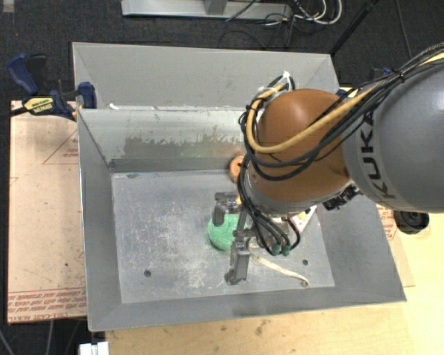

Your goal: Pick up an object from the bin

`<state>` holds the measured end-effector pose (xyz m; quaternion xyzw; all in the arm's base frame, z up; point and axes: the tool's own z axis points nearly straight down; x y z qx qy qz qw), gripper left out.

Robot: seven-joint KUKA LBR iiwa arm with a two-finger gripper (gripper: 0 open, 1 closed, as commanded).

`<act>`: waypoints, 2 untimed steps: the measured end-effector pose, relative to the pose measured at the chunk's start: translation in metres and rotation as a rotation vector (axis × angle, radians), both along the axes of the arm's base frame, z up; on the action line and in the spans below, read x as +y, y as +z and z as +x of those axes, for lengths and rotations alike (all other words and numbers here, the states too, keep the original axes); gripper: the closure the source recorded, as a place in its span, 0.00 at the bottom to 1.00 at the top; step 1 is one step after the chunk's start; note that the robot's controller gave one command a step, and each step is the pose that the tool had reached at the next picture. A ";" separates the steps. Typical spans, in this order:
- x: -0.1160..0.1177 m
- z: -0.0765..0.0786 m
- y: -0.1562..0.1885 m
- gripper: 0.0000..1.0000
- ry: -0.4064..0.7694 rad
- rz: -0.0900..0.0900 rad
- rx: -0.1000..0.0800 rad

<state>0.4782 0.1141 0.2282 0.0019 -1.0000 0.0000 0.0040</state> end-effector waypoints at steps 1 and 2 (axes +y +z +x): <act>-0.001 0.002 0.004 0.00 -0.004 0.001 -0.008; -0.089 0.002 -0.039 0.00 0.082 0.001 -0.010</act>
Offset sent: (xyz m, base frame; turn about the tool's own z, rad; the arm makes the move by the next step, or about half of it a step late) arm 0.0012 -0.1542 -0.0682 -0.1323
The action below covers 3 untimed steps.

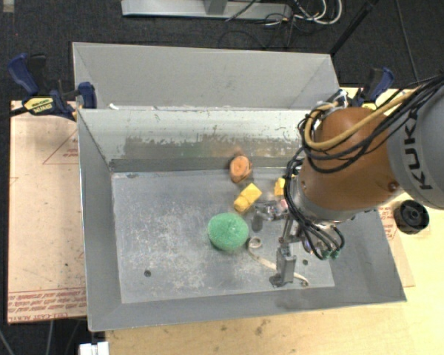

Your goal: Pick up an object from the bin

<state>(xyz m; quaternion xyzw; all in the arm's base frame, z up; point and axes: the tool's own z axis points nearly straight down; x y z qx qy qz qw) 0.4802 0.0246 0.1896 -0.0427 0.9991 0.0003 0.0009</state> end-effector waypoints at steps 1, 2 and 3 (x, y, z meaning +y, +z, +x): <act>0.004 0.064 -0.036 0.00 0.128 0.000 -0.006; 0.021 0.066 -0.053 0.00 -0.164 0.001 0.000; 0.023 0.074 -0.123 0.00 -0.123 0.000 0.004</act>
Offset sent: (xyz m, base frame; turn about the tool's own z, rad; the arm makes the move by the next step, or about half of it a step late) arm 0.0679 0.0275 -0.0593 0.1981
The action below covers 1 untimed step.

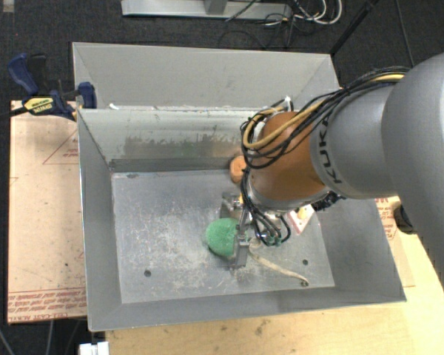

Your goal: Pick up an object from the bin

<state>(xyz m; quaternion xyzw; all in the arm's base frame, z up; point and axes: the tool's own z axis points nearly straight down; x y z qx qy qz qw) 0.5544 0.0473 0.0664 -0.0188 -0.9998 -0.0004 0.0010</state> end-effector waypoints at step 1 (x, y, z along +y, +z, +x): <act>0.008 -0.006 0.003 1.00 -0.088 0.001 -0.002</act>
Offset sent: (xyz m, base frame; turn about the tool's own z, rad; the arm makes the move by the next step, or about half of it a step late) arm 0.0000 0.0000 0.0000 0.0000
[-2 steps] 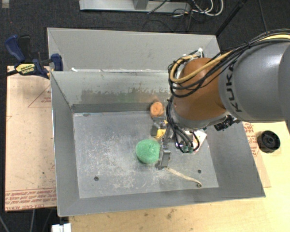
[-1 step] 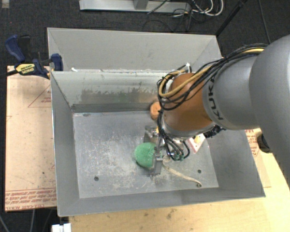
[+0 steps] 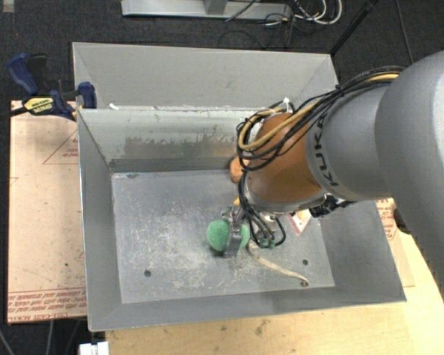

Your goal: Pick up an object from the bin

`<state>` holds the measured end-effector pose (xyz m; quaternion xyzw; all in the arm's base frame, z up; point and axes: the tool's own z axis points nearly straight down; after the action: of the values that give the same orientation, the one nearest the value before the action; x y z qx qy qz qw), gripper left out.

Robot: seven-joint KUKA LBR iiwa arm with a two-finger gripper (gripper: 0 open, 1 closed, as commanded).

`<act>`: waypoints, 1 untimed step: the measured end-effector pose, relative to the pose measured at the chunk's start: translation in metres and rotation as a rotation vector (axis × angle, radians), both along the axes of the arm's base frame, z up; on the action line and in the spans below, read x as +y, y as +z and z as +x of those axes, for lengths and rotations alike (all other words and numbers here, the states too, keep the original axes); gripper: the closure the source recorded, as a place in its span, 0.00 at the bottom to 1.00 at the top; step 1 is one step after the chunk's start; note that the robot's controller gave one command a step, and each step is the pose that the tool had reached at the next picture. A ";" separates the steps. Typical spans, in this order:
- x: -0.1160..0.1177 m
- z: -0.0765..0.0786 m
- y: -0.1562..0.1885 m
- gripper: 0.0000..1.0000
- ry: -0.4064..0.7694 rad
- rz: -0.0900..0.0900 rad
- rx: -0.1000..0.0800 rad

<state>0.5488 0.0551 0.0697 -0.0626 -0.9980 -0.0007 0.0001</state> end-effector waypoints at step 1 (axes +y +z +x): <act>0.000 0.000 0.000 1.00 0.000 0.000 0.000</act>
Offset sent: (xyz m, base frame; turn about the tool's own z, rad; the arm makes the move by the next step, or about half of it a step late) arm 0.0000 0.0000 0.0074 0.0000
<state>0.5488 0.0550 0.0697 -0.0627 -0.9980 -0.0007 0.0001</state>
